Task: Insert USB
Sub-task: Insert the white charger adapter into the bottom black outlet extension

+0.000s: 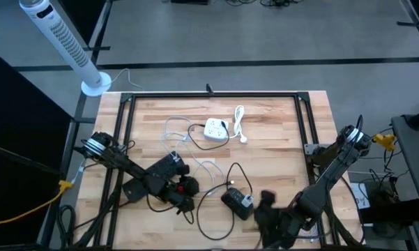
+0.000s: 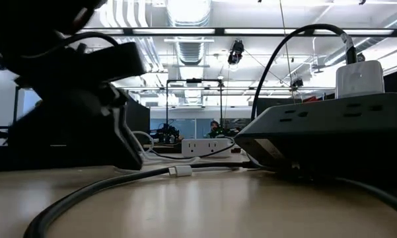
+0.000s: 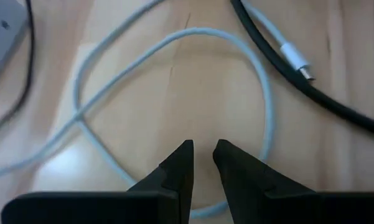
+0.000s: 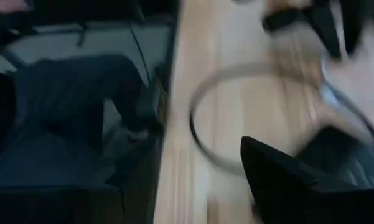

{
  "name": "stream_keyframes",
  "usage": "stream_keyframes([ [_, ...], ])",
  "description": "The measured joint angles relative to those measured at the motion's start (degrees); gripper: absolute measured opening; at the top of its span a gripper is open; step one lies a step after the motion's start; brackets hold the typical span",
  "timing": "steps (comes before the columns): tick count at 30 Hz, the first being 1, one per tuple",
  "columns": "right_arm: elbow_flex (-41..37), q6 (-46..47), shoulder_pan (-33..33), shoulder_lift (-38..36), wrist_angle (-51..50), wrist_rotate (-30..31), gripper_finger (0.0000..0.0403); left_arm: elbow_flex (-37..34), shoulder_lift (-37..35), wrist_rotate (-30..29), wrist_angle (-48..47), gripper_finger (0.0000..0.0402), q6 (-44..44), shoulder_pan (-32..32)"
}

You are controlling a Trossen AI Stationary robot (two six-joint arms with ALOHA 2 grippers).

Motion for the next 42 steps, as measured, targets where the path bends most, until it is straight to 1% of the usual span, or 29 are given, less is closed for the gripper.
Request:
stream_keyframes([
  [2,-1.88,-7.58,-0.66,1.2,11.44,0.08,0.0214,0.1,-0.28,0.89,-2.85,0.0066,-4.16,-0.72],
  [4,-3.47,-14.04,-2.3,3.06,19.14,0.18,0.0205,0.11,-0.49,2.21,-5.65,0.0065,-7.93,-1.31],
  [6,-4.29,-17.42,-4.94,5.32,20.95,0.18,0.0194,0.11,-0.49,2.84,-6.37,0.0066,-11.46,-1.59],
  [9,-4.54,-18.36,-9.62,8.25,20.13,0.24,0.0174,0.11,-0.49,3.67,-7.2,0.0066,-14.34,-2.11],
  [11,-4.54,-16.86,-12.39,9.16,16.75,0.17,0.0158,0.11,-0.56,3.68,-8.71,0.0065,-16.38,-2.91],
  [15,-4.35,-10.19,-15.28,9.22,4.39,-1.28,0.0124,0.18,-1.23,3.61,-15.02,0.0065,-21.89,-5.12],
  [18,-4.32,-6.27,-15.28,8.03,-5.35,-1.15,0.01,0.22,-2.02,3.53,-19.93,0.0065,-26.46,-6.91],
  [21,-4.52,-3.43,-14.27,6.39,-10.01,-2.12,0.0079,0.14,-3.27,4.4,-24.52,0.0065,-32.07,-8.6],
  [23,-4.71,-2.59,-13.33,4.81,-10.58,-3.06,0.0067,-0.11,-4.34,5.56,-27.84,0.0064,-35.91,-9.94],
  [25,-4.67,-3.04,-12.59,3.39,-7.61,-2.48,0.0056,-0.35,-5.43,6.61,-29.84,0.0064,-37.99,-11.04],
  [26,-4.67,-4.25,-12.45,3.06,-5.35,-0.88,0.0051,-0.46,-6.06,6.97,-30.34,0.0064,-38.32,-11.41],
  [28,-4.86,-8.77,-12.77,3.42,3.13,4.03,0.0044,-0.57,-7.08,7.06,-30.3,0.0064,-38.46,-11.81],
  [30,-5.64,-14.28,-14.74,4.94,11.53,6.05,0.0038,-0.63,-7.89,7.71,-30.29,0.0064,-38.53,-11.8],
  [32,-6.23,-16.78,-17.76,7.47,15.63,6.37,0.0032,-0.67,-8.4,8.79,-30.27,0.0064,-38.56,-11.87],
  [36,-6.59,-17.13,-23.63,12.73,16.24,6.62,0.0016,-0.59,-8.7,12.01,-31.1,0.0063,-39.65,-12.71],
  [39,-6.55,-18.12,-26.37,15.94,18.06,6.58,0.0003,-1.15,-8.78,12.1,-32.27,0.0063,-41.13,-14.01],
  [41,-6.55,-19.11,-27.48,17.69,19.04,5.28,0.0002,-1.81,-8.91,11.9,-32.25,0.0064,-41.65,-14.42],
  [42,-6.55,-19.26,-27.81,18.3,18.97,3.56,0.0002,-2.17,-8.9,11.89,-32.2,0.0064,-41.72,-14.44],
])
